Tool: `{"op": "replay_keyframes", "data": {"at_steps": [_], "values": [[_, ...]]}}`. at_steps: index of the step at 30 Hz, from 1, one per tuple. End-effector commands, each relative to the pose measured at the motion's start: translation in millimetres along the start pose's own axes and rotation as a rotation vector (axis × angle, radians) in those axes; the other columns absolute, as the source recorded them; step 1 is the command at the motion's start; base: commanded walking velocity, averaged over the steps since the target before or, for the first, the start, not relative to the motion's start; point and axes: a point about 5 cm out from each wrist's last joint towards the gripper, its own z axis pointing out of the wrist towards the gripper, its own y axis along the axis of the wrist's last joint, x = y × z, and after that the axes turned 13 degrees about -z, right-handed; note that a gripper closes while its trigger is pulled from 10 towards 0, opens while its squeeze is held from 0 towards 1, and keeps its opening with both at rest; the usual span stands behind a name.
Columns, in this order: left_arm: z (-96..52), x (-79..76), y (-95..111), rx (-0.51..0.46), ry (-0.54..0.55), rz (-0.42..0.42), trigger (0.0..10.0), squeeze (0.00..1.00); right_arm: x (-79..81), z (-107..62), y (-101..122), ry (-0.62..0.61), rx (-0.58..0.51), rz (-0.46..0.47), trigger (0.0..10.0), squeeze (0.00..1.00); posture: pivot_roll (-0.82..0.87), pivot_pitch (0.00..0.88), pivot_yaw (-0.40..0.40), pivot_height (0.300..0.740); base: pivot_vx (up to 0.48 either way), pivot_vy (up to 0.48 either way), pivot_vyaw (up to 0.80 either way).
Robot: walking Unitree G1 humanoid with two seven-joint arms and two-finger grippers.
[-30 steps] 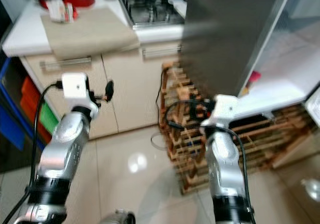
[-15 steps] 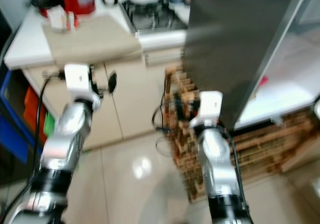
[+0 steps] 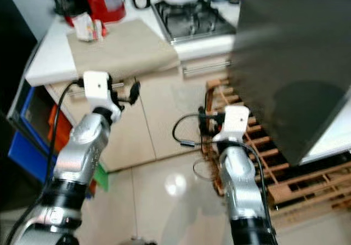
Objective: Restocking fridge
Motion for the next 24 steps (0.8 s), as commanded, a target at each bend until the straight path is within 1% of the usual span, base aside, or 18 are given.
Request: {"op": "replay_keyframes", "data": {"at_steps": [1, 3, 7, 12, 24], "values": [[1.5, 4.8, 4.6, -0.004, 0.006, 0.024, 10.0, 0.00, 3.2, 1.5, 5.8, 0.013, -0.036, -0.005, 10.0, 0.00, -0.11, 0.000, 0.103, 0.740, 0.000, 0.000, 0.66], [0.9, 7.1, 5.3, -0.008, 0.006, 0.035, 10.0, 0.00, 5.0, 2.8, 6.3, 0.021, -0.035, -0.015, 10.0, 0.00, -0.11, 0.000, 0.099, 0.740, 0.157, 0.122, 0.57], [1.4, 9.6, 5.0, -0.001, 0.013, 0.078, 10.0, 0.00, 6.5, 5.8, 6.9, 0.025, -0.041, -0.010, 10.0, 0.00, -0.09, 0.000, 0.091, 0.740, 0.448, 0.000, 0.51], [1.7, 4.8, 9.5, -0.026, -0.022, 0.115, 10.0, 0.00, 9.1, 8.8, 8.5, 0.037, -0.050, -0.005, 10.0, 0.00, -0.08, 0.000, 0.088, 0.740, 0.480, 0.000, 0.47], [3.4, 3.6, 12.9, -0.051, -0.022, 0.101, 10.0, 0.00, 10.9, 10.7, 10.0, 0.045, -0.063, -0.012, 10.0, 0.00, -0.08, 0.000, 0.080, 0.740, 0.479, 0.000, 0.46]]}}
